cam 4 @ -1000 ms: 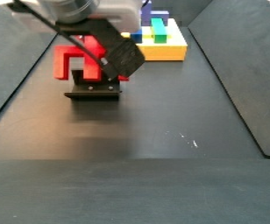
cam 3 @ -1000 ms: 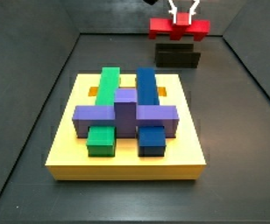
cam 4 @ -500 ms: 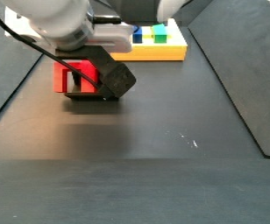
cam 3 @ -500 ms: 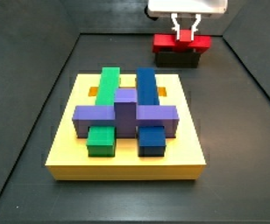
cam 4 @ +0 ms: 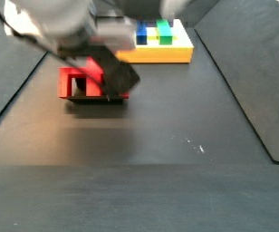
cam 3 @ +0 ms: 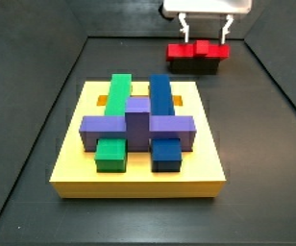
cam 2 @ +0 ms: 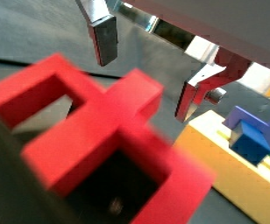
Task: Pick up the red object. Move up. Place the red object on the fixture. Regrasp the red object. Move to above the board. Insert the red object.
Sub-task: Regrasp the red object.
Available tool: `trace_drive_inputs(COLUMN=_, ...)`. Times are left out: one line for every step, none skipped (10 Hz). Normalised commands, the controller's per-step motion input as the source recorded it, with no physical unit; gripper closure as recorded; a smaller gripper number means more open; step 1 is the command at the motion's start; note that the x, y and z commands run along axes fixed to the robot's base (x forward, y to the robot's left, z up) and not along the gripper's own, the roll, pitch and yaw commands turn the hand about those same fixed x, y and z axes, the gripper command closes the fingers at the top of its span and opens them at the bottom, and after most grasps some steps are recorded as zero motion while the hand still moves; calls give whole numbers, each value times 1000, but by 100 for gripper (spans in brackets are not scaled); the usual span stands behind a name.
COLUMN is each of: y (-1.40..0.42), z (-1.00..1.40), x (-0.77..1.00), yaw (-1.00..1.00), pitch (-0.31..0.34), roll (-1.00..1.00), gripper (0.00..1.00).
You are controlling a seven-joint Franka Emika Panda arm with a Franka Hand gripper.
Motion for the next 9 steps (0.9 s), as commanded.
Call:
trace_drive_inputs(y=-40, z=106, x=0, yaw=386, pitch=120, roll=1000, gripper=0)
trace_drive_inputs(y=-6, z=0, x=-20, yaw=383, pitch=49, roll=1000, gripper=0)
trace_drive_inputs(y=-34, z=0, x=-91, yaw=289, pitch=-166, roll=1000, gripper=0)
trace_drive_inputs(y=-209, z=83, x=-174, yaw=214, pitch=-446, roll=1000, gripper=0)
trace_drive_inputs(y=-366, z=157, x=-177, yaw=0, pitch=-697, roll=1000, gripper=0)
trace_drive_inputs(y=-337, z=200, x=-80, yaw=-220, pitch=-657, roll=1000, gripper=0)
trace_drive_inputs(y=-246, z=146, x=-20, yaw=-311, pitch=-637, roll=1000, gripper=0)
trace_drive_inputs(y=-74, z=0, x=37, yaw=-409, pitch=-440, roll=1000, gripper=0)
trace_drive_inputs(y=0, z=-20, x=34, yaw=-343, pitch=-120, roll=1000, gripper=0)
